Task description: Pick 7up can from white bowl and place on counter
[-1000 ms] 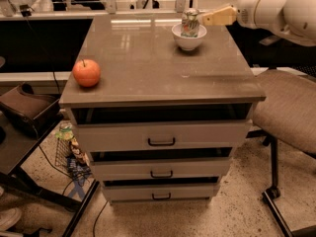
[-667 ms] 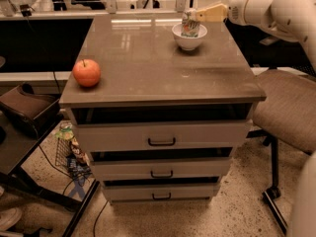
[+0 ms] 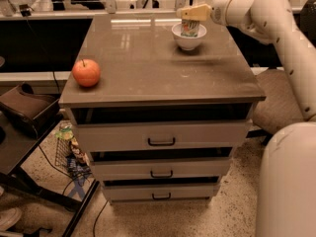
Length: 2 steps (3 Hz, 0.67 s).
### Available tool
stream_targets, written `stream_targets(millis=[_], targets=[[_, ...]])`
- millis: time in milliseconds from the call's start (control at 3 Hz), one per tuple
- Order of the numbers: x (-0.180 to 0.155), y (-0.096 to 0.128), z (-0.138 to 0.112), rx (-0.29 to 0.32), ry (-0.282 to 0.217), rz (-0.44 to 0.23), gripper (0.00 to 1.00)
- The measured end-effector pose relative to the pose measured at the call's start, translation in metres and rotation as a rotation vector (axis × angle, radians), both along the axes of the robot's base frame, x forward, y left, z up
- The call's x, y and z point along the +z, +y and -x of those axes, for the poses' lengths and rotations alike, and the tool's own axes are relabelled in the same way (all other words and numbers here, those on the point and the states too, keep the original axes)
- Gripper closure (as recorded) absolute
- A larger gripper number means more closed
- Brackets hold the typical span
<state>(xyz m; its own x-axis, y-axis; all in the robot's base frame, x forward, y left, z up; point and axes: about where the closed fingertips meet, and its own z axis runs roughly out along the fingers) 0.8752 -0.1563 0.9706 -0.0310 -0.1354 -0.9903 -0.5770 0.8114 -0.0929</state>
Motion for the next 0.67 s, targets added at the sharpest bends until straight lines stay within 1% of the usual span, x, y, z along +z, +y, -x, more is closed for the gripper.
stream_targets(millis=[333,667], targets=[[-0.017,0.017,-0.015,0.013,0.016,-0.058,0.0],[-0.034,0.024,-0.024,0.006,0.015,-0.104,0.0]])
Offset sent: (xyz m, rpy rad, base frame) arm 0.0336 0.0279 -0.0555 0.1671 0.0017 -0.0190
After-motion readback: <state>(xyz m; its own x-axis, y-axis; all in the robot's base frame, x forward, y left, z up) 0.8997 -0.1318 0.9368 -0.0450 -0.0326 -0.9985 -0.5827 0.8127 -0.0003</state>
